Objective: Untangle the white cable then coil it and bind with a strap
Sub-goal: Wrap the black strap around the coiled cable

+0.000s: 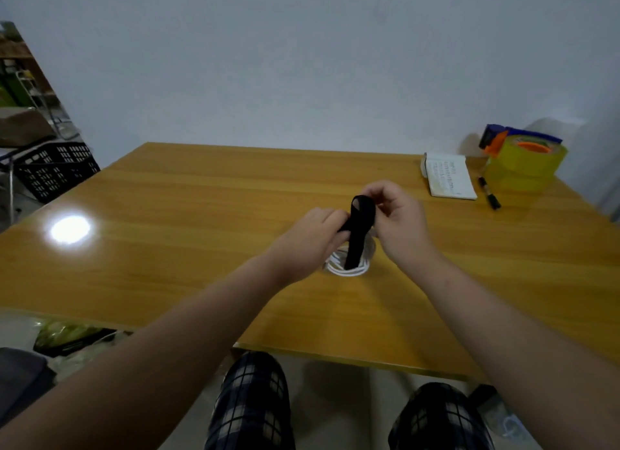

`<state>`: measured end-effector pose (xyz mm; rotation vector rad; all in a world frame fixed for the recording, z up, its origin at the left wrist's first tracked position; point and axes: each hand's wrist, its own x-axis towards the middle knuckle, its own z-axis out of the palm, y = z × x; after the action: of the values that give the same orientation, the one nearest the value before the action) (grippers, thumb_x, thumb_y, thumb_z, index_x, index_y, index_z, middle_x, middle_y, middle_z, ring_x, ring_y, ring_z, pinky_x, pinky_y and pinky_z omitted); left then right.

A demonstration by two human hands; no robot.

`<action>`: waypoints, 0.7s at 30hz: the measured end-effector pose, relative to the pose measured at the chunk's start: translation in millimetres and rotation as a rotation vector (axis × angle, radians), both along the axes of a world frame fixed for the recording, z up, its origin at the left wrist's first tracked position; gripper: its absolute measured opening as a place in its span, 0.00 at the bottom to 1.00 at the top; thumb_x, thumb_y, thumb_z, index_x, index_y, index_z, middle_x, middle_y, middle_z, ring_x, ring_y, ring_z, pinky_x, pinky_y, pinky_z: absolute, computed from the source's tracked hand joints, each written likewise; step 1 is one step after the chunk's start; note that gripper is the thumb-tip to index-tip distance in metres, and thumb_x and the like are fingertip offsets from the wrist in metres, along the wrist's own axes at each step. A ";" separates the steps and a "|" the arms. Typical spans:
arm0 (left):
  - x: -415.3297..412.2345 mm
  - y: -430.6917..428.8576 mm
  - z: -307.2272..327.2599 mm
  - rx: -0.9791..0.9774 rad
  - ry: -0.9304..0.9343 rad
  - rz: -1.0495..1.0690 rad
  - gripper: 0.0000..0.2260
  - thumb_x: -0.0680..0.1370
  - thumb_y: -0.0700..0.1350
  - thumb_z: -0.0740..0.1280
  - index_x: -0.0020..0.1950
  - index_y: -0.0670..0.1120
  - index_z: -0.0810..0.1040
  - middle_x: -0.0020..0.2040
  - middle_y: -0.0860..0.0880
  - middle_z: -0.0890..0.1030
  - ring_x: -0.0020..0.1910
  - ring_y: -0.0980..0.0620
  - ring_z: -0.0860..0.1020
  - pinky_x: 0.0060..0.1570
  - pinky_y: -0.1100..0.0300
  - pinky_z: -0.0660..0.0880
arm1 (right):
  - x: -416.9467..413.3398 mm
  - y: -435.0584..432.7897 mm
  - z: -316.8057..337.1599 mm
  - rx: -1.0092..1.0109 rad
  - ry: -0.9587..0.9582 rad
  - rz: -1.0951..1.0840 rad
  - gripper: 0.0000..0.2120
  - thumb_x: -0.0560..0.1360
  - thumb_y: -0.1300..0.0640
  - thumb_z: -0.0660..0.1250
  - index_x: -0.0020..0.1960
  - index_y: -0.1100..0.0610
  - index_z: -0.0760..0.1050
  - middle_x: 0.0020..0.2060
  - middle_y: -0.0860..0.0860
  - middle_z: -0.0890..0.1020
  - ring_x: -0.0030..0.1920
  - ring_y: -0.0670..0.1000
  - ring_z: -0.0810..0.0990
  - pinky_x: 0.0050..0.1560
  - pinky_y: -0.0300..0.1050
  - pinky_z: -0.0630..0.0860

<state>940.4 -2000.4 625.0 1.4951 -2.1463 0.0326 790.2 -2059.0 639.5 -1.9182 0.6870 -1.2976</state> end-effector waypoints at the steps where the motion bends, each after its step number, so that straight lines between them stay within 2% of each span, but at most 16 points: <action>1: -2.1 1.2 1.1 0.002 -0.016 -0.014 0.09 0.80 0.42 0.60 0.56 0.38 0.73 0.48 0.47 0.72 0.48 0.49 0.69 0.45 0.62 0.61 | 0.3 0.3 0.0 0.038 -0.028 -0.005 0.12 0.74 0.69 0.66 0.41 0.52 0.74 0.36 0.45 0.78 0.37 0.38 0.75 0.41 0.33 0.73; 3: -4.1 1.8 2.7 0.002 -0.023 -0.031 0.13 0.79 0.43 0.63 0.60 0.37 0.71 0.50 0.46 0.73 0.50 0.49 0.69 0.49 0.62 0.63 | 1.6 0.8 -1.1 0.137 -0.075 -0.021 0.11 0.74 0.67 0.66 0.40 0.51 0.74 0.35 0.46 0.78 0.36 0.39 0.75 0.39 0.34 0.73; 6: -5.3 4.5 10.7 0.019 0.011 -0.043 0.17 0.76 0.43 0.67 0.63 0.39 0.71 0.55 0.44 0.76 0.54 0.47 0.72 0.52 0.63 0.64 | 5.5 1.6 -1.0 0.337 -0.145 -0.017 0.09 0.76 0.65 0.65 0.42 0.52 0.72 0.35 0.51 0.80 0.35 0.46 0.78 0.36 0.40 0.75; 9: -4.4 6.4 12.6 -0.091 -0.172 -0.141 0.15 0.75 0.45 0.65 0.61 0.43 0.70 0.47 0.45 0.79 0.42 0.46 0.75 0.46 0.62 0.64 | 8.2 0.3 2.7 0.520 -0.239 0.006 0.12 0.73 0.65 0.69 0.44 0.52 0.68 0.29 0.49 0.80 0.30 0.45 0.78 0.29 0.38 0.73; 11: -2.5 6.9 13.3 -0.133 -0.211 -0.149 0.15 0.75 0.47 0.62 0.60 0.44 0.69 0.43 0.46 0.79 0.39 0.47 0.74 0.44 0.60 0.64 | 8.1 -0.3 6.7 0.520 -0.164 -0.008 0.11 0.72 0.62 0.71 0.43 0.52 0.68 0.30 0.51 0.78 0.28 0.45 0.77 0.27 0.37 0.72; 14: 1.7 6.2 11.1 -0.145 -0.229 -0.093 0.16 0.75 0.48 0.61 0.58 0.39 0.74 0.44 0.44 0.81 0.38 0.45 0.77 0.44 0.59 0.66 | 7.4 -5.2 7.1 0.485 -0.002 0.025 0.09 0.74 0.59 0.69 0.40 0.55 0.69 0.27 0.51 0.74 0.24 0.43 0.72 0.22 0.33 0.66; 17: 5.6 5.5 5.9 -0.131 -0.305 -0.011 0.19 0.76 0.49 0.59 0.58 0.37 0.76 0.42 0.44 0.81 0.37 0.46 0.77 0.41 0.59 0.68 | 4.6 -8.8 4.1 0.464 0.127 0.146 0.03 0.78 0.57 0.64 0.46 0.56 0.73 0.34 0.50 0.78 0.32 0.45 0.75 0.29 0.34 0.70; 19: 8.6 6.5 3.7 -0.100 -0.310 0.066 0.21 0.75 0.51 0.58 0.59 0.37 0.76 0.43 0.44 0.81 0.38 0.46 0.78 0.42 0.61 0.69 | -1.0 -10.5 -0.6 0.433 0.221 0.231 0.08 0.79 0.56 0.62 0.55 0.57 0.74 0.44 0.49 0.80 0.42 0.43 0.78 0.42 0.33 0.75; 21: 11.3 6.0 2.5 -0.050 -0.235 0.119 0.21 0.76 0.51 0.59 0.61 0.38 0.75 0.46 0.43 0.80 0.42 0.44 0.78 0.45 0.59 0.71 | -6.7 -11.0 -7.7 0.369 0.337 0.302 0.15 0.77 0.55 0.64 0.63 0.54 0.72 0.56 0.48 0.78 0.57 0.42 0.76 0.56 0.34 0.74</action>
<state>951.7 -1994.3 627.6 1.6579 -2.2146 0.3155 783.5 -2070.0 631.7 -1.8561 0.7100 -0.6180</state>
